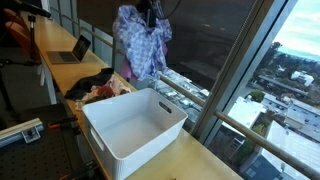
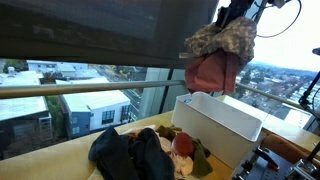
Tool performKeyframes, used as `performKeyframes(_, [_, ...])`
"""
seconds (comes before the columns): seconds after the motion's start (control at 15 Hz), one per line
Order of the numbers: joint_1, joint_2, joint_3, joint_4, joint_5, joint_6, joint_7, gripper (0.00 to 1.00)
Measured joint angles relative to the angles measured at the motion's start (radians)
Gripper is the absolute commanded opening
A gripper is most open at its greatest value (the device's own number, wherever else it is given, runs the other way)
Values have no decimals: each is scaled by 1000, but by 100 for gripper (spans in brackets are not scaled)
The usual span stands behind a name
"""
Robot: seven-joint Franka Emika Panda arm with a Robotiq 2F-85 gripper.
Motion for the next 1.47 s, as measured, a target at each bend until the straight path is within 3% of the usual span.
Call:
performKeyframes(0.47, [195, 66, 167, 98, -106, -78, 158, 0])
performKeyframes(0.8, [278, 215, 191, 63, -117, -66, 185, 0])
performKeyframes(0.87, [281, 244, 191, 57, -117, -61, 185, 9])
performKeyframes(0.93, [282, 271, 188, 55, -117, -57, 184, 26])
performKeyframes(1.47, [286, 361, 162, 58, -117, -51, 164, 82])
